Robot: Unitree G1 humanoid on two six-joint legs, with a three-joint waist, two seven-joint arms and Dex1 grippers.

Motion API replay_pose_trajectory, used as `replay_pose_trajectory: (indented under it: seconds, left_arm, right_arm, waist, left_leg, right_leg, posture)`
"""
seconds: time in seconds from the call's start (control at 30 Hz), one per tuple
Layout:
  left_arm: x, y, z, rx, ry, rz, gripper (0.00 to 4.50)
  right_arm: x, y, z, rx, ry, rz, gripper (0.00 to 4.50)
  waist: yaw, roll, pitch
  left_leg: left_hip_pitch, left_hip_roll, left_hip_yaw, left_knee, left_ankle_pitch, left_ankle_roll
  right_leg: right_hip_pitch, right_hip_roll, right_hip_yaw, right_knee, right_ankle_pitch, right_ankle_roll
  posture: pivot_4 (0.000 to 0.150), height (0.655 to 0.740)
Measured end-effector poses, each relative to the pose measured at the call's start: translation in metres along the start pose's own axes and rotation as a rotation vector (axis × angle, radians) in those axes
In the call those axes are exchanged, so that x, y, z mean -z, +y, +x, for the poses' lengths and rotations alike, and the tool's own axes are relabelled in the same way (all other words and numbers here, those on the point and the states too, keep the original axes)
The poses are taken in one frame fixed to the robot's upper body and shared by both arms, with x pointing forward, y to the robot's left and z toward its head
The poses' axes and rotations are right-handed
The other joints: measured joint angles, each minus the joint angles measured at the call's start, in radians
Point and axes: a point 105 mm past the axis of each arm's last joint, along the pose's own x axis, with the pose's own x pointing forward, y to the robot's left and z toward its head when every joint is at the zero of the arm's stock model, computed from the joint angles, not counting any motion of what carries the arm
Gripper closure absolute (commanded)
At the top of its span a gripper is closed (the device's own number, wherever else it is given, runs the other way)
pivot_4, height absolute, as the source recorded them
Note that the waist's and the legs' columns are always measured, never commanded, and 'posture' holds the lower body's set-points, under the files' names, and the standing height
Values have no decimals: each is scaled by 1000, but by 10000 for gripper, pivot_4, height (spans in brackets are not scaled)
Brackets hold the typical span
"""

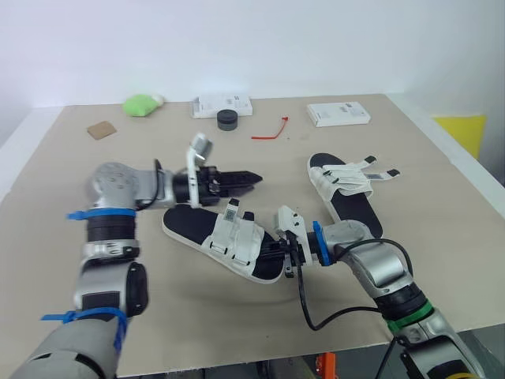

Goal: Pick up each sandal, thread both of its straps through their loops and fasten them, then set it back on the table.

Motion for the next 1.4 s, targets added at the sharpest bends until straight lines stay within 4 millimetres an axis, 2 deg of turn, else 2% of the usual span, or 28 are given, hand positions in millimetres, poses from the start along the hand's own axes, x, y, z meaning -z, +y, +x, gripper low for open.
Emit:
replay_pose_trajectory:
  seconds: [0.1, 0.2, 0.27, 0.4, 0.47, 0.57, 0.7, 0.83, 0.97, 1.0, 1.1, 1.2, 1.4]
  left_arm:
    - [4, -7, -24, -16, 22, 242, 17155]
    - [17, 2, -44, -34, 60, 491, 17155]
    - [26, 9, -57, -38, 96, 610, 17155]
    - [47, 18, -68, -13, 166, 772, 17155]
    - [63, 22, -70, 7, 194, 782, 17155]
    - [77, 25, -72, 26, 214, 794, 17155]
    - [83, 24, -72, 36, 223, 800, 17155]
    - [88, 23, -68, 52, 219, 817, 17155]
    - [99, 26, -48, 78, 192, 824, 17155]
    - [101, 27, -46, 80, 194, 825, 17155]
    - [105, 29, -39, 79, 206, 856, 17155]
    - [106, 30, -34, 77, 201, 876, 17155]
    - [106, 42, -34, 28, 210, 888, 17155]
  right_arm:
    - [0, 1, -1, -4, 1, 1, 45000]
    - [-1, -1, -1, -3, -2, 2, 45000]
    - [-1, -3, -4, 5, -11, 10, 45000]
    - [-1, -5, -8, 9, -18, 29, 45000]
    - [-1, -7, -16, 28, -16, 35, 45000]
    - [-1, -13, -38, 99, 6, 37, 45000]
    - [-2, -13, -52, 143, 14, 41, 45000]
    - [-15, -12, -71, 198, 10, 16, 45000]
    - [-19, -2, -102, 283, 50, -33, 45000]
    - [-18, -1, -105, 292, 57, -33, 45000]
    - [-10, 7, -131, 370, 88, -6, 45000]
    - [-13, 10, -150, 447, 88, -13, 45000]
    - [-25, 30, -166, 529, 54, -23, 45000]
  waist:
    - [0, 1, 0]
    - [1, 1, 1]
    - [5, -1, 2]
    - [12, -1, 3]
    - [16, 0, 7]
    - [32, 1, 13]
    - [43, 3, 15]
    - [45, 7, 18]
    - [49, 7, 18]
    - [48, 7, 18]
    - [48, 7, 18]
    - [43, 7, 18]
    - [46, 7, 18]
  left_leg:
    - [1, 0, 0, -2, 0, -11]
    - [1, 0, 1, -1, 0, -11]
    - [1, 0, 1, -1, 1, -10]
    - [-1, 0, 2, 0, 2, -9]
    - [-4, 0, 2, 1, 2, -9]
    - [-11, 0, 1, 4, 1, -7]
    - [-22, 0, 1, 7, -1, -5]
    - [-22, -1, 1, 8, -2, -3]
    - [-22, -2, 1, 8, -2, -2]
    - [-22, -2, 1, 9, -2, -2]
    - [-22, -2, 1, 9, -2, -2]
    - [-21, -1, 1, 10, -1, -1]
    - [-21, -2, 1, 10, 1, 2]
  right_leg:
    - [0, 0, 0, 0, -2, 0]
    - [0, -1, 1, -1, -2, -1]
    - [0, -1, 0, 0, -2, -1]
    - [-2, -1, 0, 0, -1, -1]
    - [-3, -2, 0, 0, -1, 0]
    - [-8, -2, 0, 0, -1, 0]
    - [-18, -2, 0, 0, -1, 1]
    - [-18, -2, 0, 0, -1, 1]
    - [-17, -3, -1, 0, -2, 1]
    - [-17, -3, -1, 0, -1, 1]
    - [-17, -3, -1, 0, -1, 2]
    - [-16, -2, 0, 1, 1, 2]
    - [-15, -2, 0, 1, 2, 3]
  posture:
    - [1500, 7400]
    - [1500, 7400]
    - [1500, 7400]
    - [1500, 7400]
    - [1500, 7400]
    - [1500, 7400]
    - [1500, 7400]
    - [1500, 7400]
    - [1500, 7400]
    - [1500, 7400]
    - [1500, 7400]
    - [1500, 7400]
    - [1500, 7400]
